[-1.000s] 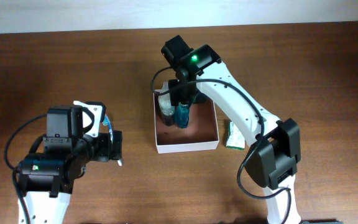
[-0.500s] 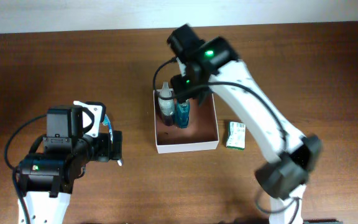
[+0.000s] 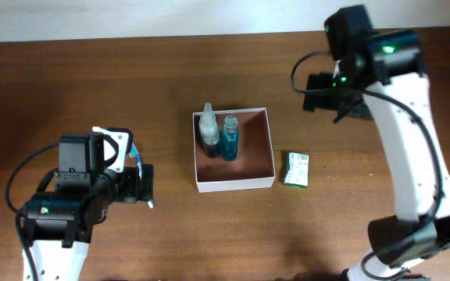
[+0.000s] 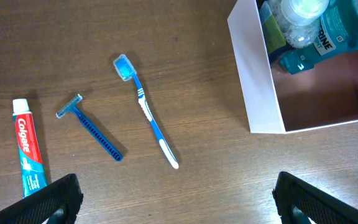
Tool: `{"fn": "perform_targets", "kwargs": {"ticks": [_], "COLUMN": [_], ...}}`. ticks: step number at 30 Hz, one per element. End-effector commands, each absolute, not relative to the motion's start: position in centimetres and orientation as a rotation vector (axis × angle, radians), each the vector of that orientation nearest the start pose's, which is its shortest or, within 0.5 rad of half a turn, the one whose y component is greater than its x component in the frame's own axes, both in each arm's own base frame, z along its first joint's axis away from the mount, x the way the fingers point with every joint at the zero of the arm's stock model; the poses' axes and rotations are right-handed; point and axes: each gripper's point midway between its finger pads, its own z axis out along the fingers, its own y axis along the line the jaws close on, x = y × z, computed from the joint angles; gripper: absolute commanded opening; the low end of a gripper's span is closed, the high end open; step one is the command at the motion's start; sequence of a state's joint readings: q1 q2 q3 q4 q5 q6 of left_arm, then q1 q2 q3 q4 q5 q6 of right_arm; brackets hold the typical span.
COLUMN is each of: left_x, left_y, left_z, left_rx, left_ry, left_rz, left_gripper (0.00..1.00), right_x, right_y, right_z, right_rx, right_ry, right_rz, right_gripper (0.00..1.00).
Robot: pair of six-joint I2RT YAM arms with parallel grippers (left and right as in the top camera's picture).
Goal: Pack container
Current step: 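Move the right gripper to the green soap box and grasp it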
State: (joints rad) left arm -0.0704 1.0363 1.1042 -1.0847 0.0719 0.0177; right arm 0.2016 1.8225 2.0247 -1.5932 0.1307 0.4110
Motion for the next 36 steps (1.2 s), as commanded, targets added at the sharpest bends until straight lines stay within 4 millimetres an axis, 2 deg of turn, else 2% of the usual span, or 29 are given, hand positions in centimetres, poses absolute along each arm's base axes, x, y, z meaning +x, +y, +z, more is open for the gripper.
{"fn": "perform_targets", "kwargs": {"ticks": [1,8,10,15,20,31,36], "left_x": [25.6,25.6,25.6,25.6,25.6,25.6,25.6], "left_y": [-3.1,-3.1,-3.1,-3.1,-3.1,-3.1,-3.1], "left_z": [21.8,21.8,21.8,21.8,21.8,21.8,21.8], "left_rx": [0.13,0.13,0.13,0.13,0.13,0.13,0.13], "left_ry": [2.559,2.559,2.559,2.559,2.559,2.559,2.559], "left_rz": [-0.127,-0.127,-0.127,-0.127,-0.127,-0.127,-0.127], "left_gripper": [0.99,0.99,0.99,0.99,0.99,0.99,0.99], "right_x": [33.8,31.5,31.2,30.7,30.1,28.8,29.1], "right_y": [5.8,6.6,6.6,7.7,7.6,7.3,7.4], "right_z": [18.2,9.5,7.5,3.9,1.9,0.2,-0.2], "right_rx": [0.283,0.273,0.249,0.161,0.178,0.205,0.203], "right_ry": [3.077,3.196,3.2,3.199,3.189,3.205,3.188], "right_rz": [-0.108,-0.081,-0.07,0.048,0.051,0.043,0.051], "right_gripper": [0.9,0.91,0.91,0.91,0.91,0.9,0.89]}}
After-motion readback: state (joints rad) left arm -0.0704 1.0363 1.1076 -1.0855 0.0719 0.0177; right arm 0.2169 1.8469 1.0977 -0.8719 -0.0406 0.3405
